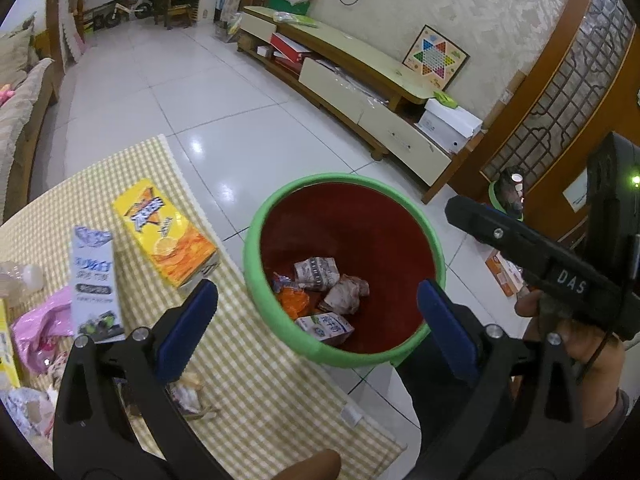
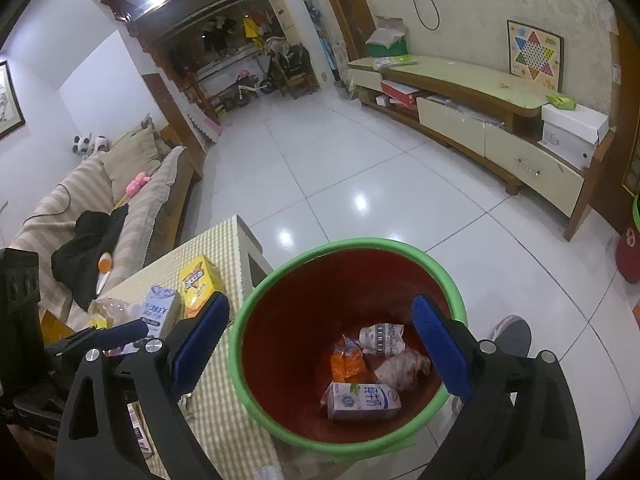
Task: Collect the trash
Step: 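Move both open tools back over the table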
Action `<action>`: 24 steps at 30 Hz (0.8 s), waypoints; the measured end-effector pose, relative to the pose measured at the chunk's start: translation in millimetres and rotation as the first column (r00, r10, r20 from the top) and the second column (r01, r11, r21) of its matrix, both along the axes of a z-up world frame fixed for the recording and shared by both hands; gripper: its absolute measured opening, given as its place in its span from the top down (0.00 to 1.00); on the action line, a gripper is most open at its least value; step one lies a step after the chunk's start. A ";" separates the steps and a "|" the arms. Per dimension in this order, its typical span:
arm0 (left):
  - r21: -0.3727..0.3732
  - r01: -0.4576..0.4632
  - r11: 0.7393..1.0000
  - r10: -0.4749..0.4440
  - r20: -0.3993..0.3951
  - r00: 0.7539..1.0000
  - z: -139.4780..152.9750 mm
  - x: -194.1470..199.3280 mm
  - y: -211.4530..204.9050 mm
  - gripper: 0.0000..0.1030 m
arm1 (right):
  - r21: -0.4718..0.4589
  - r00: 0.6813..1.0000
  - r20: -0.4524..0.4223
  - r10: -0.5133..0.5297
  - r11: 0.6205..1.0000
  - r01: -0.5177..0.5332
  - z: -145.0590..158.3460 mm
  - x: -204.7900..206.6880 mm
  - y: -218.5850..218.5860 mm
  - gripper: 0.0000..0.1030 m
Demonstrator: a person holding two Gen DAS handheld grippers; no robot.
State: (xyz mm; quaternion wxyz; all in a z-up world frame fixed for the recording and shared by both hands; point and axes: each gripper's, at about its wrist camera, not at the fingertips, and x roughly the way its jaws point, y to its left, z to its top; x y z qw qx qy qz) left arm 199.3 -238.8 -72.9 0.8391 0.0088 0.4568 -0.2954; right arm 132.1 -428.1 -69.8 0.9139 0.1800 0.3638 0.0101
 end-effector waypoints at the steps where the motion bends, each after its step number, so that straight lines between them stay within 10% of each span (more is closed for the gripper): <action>1: -0.001 -0.007 1.000 0.007 0.005 1.000 2.5 -2.8 4.6 0.05 | -0.005 1.000 0.003 0.004 1.000 -0.004 3.2 -2.2 3.8 0.13; 24: -0.011 -0.378 0.926 0.378 0.027 0.925 30.8 -80.1 218.2 0.05 | -0.067 0.965 -0.023 0.261 0.963 -0.262 26.7 -33.0 174.4 0.10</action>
